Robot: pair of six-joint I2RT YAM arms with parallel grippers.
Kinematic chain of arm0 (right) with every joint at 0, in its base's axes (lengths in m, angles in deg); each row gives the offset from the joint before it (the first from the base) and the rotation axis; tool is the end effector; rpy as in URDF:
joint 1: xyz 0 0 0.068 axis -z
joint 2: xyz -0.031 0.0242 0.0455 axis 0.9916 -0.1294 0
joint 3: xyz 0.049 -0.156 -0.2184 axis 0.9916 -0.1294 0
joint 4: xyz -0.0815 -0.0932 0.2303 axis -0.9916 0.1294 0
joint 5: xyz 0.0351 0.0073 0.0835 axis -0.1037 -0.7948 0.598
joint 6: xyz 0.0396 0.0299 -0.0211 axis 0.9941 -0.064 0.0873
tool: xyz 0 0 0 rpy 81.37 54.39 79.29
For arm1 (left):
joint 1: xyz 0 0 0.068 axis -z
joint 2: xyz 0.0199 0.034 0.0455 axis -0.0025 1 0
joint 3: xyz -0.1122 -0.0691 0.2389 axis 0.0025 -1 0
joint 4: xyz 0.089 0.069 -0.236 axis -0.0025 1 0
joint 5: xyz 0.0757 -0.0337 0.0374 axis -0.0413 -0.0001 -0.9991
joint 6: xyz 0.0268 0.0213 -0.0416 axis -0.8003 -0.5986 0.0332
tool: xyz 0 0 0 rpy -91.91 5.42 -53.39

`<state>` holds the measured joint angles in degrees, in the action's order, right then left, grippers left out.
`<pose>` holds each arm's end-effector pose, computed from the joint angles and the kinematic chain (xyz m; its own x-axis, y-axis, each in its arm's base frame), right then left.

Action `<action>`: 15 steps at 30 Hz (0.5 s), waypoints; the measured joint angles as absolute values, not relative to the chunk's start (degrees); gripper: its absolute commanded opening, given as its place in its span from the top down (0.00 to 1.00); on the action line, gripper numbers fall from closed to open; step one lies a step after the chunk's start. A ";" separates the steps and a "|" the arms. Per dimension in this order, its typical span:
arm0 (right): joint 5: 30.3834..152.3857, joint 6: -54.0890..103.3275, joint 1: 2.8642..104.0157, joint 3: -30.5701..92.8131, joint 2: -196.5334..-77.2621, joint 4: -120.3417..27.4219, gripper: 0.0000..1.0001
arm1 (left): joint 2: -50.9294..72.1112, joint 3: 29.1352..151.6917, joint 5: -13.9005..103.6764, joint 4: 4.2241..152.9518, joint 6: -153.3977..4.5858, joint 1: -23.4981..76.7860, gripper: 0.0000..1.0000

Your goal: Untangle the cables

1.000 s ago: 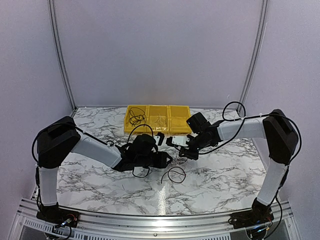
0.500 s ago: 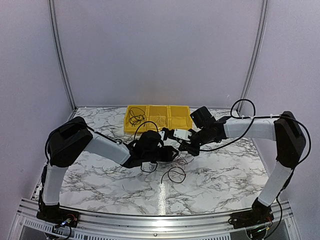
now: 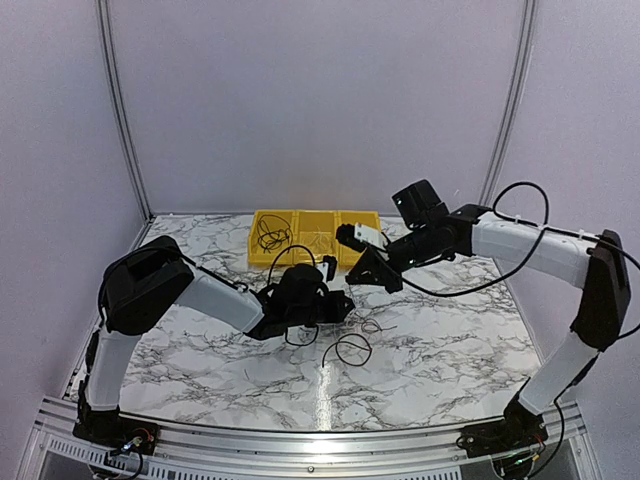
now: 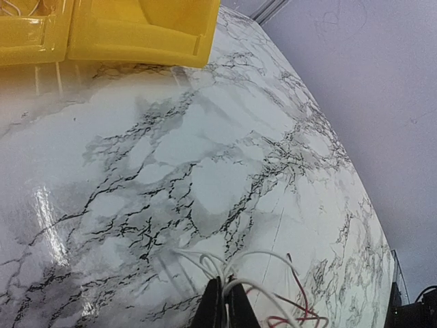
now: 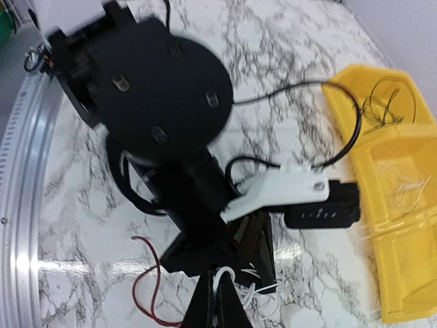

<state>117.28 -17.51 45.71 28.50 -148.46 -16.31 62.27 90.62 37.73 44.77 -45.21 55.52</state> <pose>0.2676 0.2252 0.2716 -0.0509 -0.6404 -0.7664 -0.9943 0.1046 -0.0214 0.2685 -0.3900 0.1235 -0.6828 -0.1605 -0.7128 0.5113 0.5919 -0.6230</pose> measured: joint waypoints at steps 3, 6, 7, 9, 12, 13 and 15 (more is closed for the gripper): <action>119.53 -16.72 45.73 31.67 -144.11 -12.99 1.00 | 62.53 90.54 37.86 42.58 -44.53 55.28 1.00; 121.24 -16.41 46.16 33.86 -141.22 -8.40 1.00 | 61.88 90.93 38.10 38.52 -44.07 55.34 1.00; 121.83 -16.28 46.23 34.82 -140.74 -7.05 1.00 | 61.77 90.95 38.21 37.27 -43.90 55.41 1.00; 122.51 -16.22 46.34 36.46 -140.22 -4.93 1.00 | 61.59 90.97 38.56 34.93 -43.53 55.56 1.00; 123.56 -16.19 46.67 39.23 -140.06 -1.80 1.00 | 61.46 90.97 39.09 32.77 -43.29 55.69 0.98; 123.75 -16.24 46.78 40.06 -140.06 -0.97 1.00 | 61.44 91.00 39.19 31.98 -43.27 55.72 0.94; 123.80 -16.28 46.91 41.20 -140.02 0.17 1.00 | 61.18 91.00 39.33 31.22 -43.18 55.76 0.85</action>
<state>123.80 -16.28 46.91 41.20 -140.02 0.17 61.18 91.00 39.33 31.22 -43.18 55.76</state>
